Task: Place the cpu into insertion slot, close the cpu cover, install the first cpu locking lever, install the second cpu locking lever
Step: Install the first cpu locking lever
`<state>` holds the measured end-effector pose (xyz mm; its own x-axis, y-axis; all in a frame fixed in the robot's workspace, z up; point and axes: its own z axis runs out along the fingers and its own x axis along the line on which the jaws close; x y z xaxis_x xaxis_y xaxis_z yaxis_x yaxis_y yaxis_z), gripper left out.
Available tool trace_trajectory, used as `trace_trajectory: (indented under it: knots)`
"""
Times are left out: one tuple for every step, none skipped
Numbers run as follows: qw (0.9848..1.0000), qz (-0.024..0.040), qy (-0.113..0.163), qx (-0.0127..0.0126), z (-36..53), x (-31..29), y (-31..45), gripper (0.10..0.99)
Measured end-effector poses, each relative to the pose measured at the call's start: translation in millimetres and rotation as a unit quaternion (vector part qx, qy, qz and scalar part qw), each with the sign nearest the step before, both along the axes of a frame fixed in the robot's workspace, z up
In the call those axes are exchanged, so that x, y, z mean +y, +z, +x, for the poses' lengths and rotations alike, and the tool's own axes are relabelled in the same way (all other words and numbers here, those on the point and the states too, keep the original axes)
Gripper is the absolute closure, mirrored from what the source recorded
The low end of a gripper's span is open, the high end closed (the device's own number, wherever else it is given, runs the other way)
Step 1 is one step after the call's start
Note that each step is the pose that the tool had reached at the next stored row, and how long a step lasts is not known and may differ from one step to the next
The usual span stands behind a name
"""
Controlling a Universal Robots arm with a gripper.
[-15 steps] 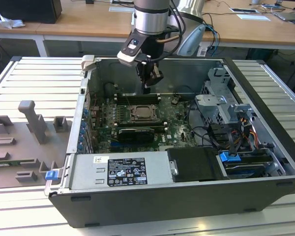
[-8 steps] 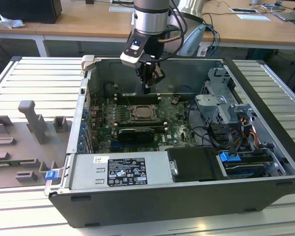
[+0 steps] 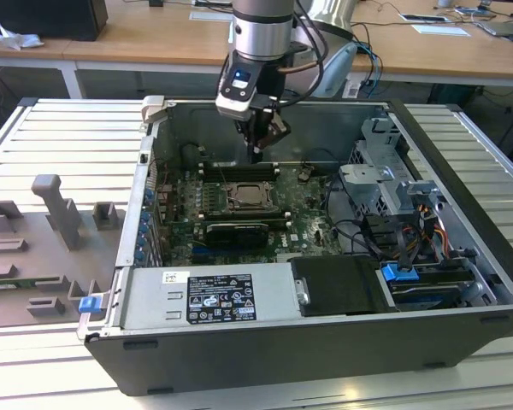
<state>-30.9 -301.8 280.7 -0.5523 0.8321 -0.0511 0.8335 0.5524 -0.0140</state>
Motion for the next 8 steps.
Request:
trace_trajectory:
  knots:
    - [1.0, 0.0, 0.005, 0.0, -0.1, 0.0, 0.0, 0.98]
    - [0.9999, 0.0, 0.012, 0.0, -0.2, 0.0, 0.0, 0.98]
    - [0.9998, 0.0, 0.018, 0.0, -0.2, 0.0, 0.0, 0.98]
    - [0.9997, 0.0, 0.023, 0.0, -0.2, 0.0, 0.0, 0.98]
    - [0.9995, 0.0, 0.03, 0.0, -0.2, 0.0, 0.0, 0.98]
    - [0.9993, 0.0, 0.038, 0.0, -0.2, 0.0, 0.0, 0.98]
    - [0.9988, 0.0, 0.049, 0.0, -0.2, 0.0, -0.1, 0.98]
    - [0.9985, 0.0, 0.055, 0.0, -0.2, 0.0, -0.1, 0.98]
